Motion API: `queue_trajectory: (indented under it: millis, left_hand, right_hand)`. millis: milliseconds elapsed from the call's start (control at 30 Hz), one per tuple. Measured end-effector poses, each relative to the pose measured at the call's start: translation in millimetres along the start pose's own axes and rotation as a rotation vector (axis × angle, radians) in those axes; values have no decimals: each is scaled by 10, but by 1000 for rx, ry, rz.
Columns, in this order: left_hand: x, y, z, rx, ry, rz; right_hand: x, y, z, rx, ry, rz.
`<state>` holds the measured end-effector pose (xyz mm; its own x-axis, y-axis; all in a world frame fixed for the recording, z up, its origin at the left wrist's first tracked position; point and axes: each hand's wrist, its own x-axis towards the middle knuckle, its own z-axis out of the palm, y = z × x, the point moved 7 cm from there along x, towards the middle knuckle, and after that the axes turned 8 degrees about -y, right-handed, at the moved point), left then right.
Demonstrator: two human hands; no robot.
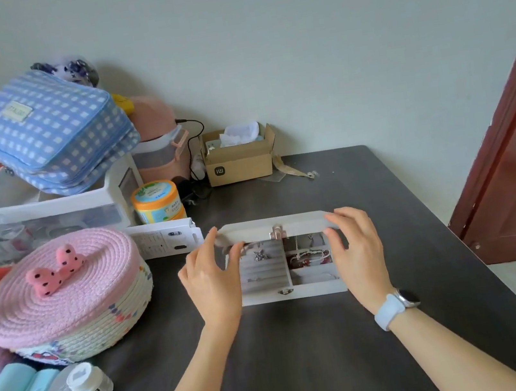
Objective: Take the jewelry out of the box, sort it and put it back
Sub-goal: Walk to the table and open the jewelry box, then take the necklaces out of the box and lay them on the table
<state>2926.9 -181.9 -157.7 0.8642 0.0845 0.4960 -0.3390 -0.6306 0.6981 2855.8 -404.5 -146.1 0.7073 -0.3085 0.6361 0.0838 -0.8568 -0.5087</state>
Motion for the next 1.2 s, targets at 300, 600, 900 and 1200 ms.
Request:
queue_trajectory:
  millis: [300,600,900,1200]
  left_hand:
    - [1012,225,271,-18,23,142]
    - [1548,129,603,46,-134,288]
    - [1730,51,704,0,-204,278]
    - [1731,-16,656,25,-249,258]
  right_hand:
    - [987,32,222,-49,84,-105]
    - [1438,257,582,-140,5,-168]
    - [1443,-92,728,-247,-22,-254]
    - [1409,-529,1413,-204,-320,-50]
